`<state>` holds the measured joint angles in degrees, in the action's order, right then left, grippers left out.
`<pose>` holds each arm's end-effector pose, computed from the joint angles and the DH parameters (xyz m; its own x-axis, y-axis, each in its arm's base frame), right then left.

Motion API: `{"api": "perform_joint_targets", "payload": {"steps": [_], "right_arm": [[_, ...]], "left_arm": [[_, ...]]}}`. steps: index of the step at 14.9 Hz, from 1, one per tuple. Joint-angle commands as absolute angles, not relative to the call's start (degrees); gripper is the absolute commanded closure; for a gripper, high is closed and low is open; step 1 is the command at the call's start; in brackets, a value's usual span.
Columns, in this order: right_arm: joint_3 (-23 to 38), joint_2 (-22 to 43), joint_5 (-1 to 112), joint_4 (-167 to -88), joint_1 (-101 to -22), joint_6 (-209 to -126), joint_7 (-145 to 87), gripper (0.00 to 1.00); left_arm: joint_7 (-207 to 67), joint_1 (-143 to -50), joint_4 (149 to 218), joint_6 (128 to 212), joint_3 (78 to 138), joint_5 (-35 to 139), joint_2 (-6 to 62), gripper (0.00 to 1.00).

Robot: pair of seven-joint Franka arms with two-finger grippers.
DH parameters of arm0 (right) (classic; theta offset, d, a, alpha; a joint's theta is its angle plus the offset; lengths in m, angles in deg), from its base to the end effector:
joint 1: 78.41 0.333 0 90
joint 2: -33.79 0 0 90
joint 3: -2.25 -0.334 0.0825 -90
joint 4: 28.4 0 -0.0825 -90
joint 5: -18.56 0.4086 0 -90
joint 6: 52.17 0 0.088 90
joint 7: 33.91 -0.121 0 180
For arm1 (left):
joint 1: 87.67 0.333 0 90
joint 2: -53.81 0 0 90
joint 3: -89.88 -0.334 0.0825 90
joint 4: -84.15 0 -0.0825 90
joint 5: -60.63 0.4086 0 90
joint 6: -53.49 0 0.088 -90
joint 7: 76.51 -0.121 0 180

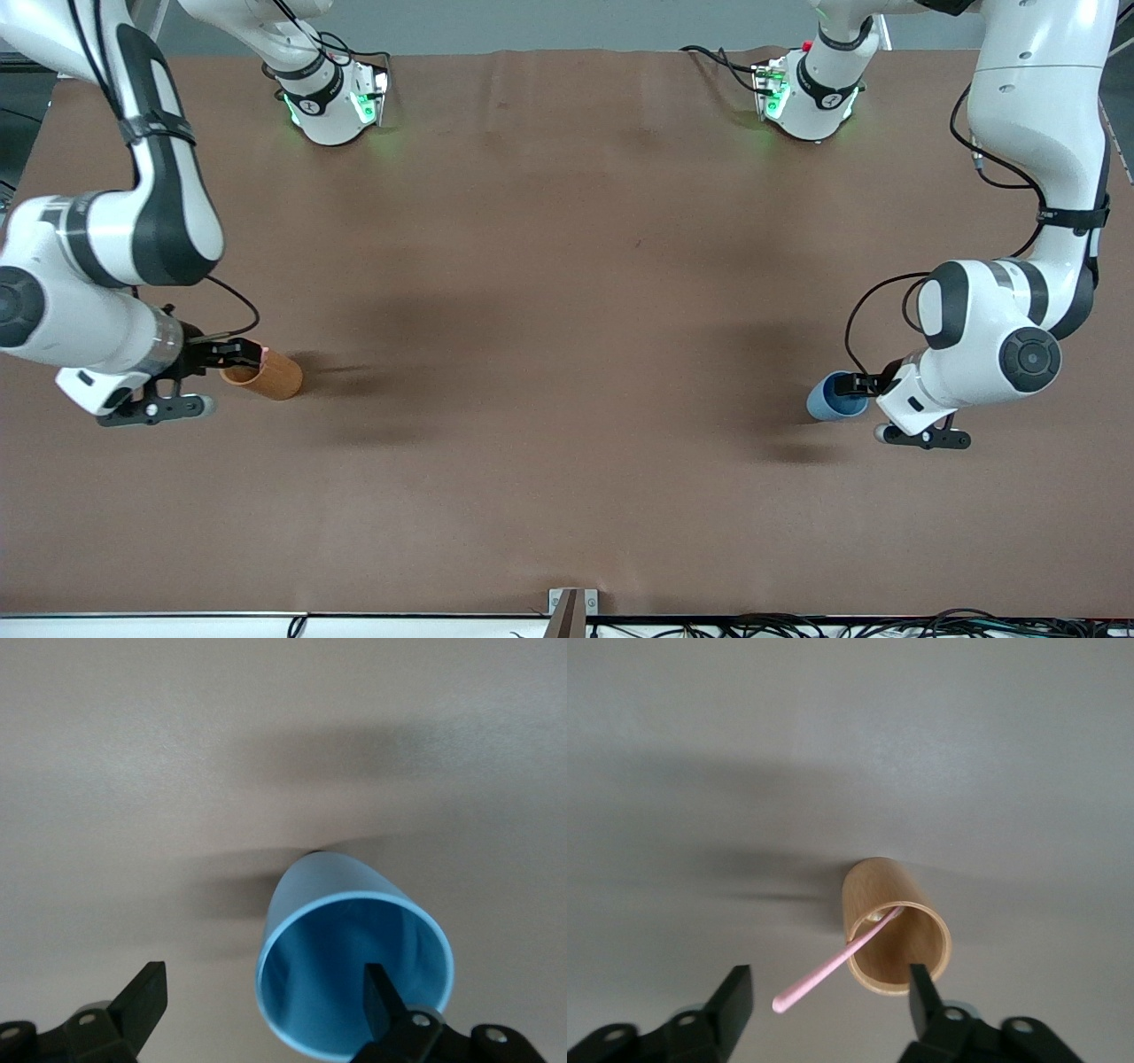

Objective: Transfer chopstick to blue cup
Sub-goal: 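Grasp the pink chopstick with the right gripper while the left gripper moves the blue cup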

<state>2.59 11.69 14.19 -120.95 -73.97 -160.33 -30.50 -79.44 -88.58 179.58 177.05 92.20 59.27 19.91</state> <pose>0.6804 0.0425 0.3861 0.9810 0.1537 -0.1179 0.1620 -0.9847 0.0646 0.6975 -0.0379 0.2402 0.9911 -0.0894 -0.0983 -0.0852 -0.9953 0.0460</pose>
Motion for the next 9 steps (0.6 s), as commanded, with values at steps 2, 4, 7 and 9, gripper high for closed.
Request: {"api": "perform_joint_targets", "payload": {"steps": [2, 4, 7, 9], "right_arm": [[2.69, 16.55, 6.36, -129.29, -70.07, -164.40, -32.41, 0.34], [2.78, 18.39, 2.76, -132.88, -68.05, -166.59, -33.99, 0.38], [2.69, 20.16, -2.26, -136.41, -67.78, -169.93, -34.26, 0.45], [2.69, 20.43, -3.15, -137.12, -67.78, -170.03, -34.35, 0.48]], "left_arm": [[-78.43, -89.17, 180.12, 178.82, 92.16, 60.19, 19.45, 0.94], [-78.79, -89.17, 180.12, 178.82, 92.25, 60.28, 19.45, 1.00], [-78.79, -89.34, 179.86, 178.82, 92.25, 60.28, 19.71, 1.00], [-78.79, -89.43, 179.42, 178.47, 92.42, 60.28, 20.24, 1.00]]}}
